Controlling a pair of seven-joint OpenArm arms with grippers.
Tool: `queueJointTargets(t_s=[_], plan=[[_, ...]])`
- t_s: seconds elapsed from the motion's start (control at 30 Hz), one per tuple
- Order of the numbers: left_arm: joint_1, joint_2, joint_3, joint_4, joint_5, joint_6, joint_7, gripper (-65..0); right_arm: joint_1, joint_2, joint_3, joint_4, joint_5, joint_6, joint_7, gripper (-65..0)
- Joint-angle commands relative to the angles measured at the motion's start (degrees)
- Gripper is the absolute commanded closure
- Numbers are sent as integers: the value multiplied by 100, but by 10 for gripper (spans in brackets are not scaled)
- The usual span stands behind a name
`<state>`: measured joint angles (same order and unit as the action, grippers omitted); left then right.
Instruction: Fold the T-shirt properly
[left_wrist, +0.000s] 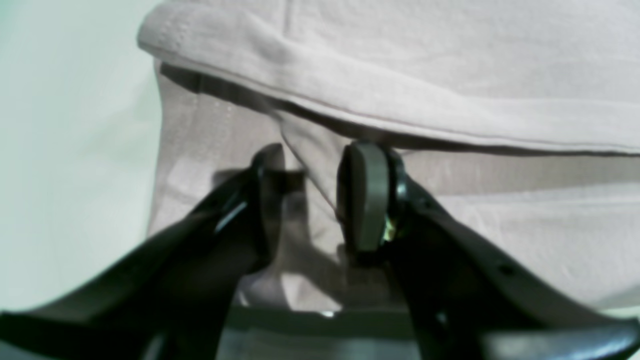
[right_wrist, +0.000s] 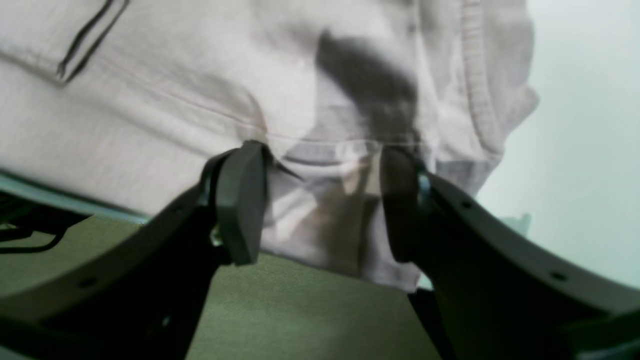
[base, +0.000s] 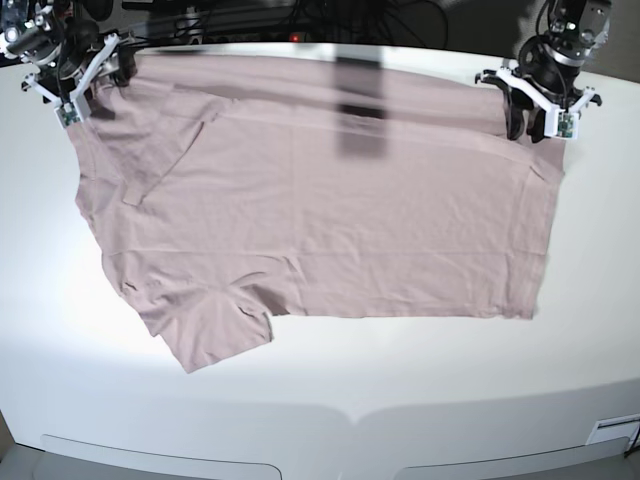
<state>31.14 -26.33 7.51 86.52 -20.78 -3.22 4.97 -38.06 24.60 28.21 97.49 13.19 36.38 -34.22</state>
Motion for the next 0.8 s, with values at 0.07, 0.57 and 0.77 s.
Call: queueJointTargets(t_s=[0.07, 0.57, 0.77], plan=[[428, 11, 109, -214, 131, 15, 2955, -215, 66, 98, 72, 55, -79, -63, 26, -355], [774, 11, 107, -103, 358, 15, 2669, -215, 92, 94, 70, 55, -46, 0, -52, -355], [776, 11, 107, 385, 883, 17, 2498, -215, 116, 96, 70, 129, 247, 4, -52, -355]])
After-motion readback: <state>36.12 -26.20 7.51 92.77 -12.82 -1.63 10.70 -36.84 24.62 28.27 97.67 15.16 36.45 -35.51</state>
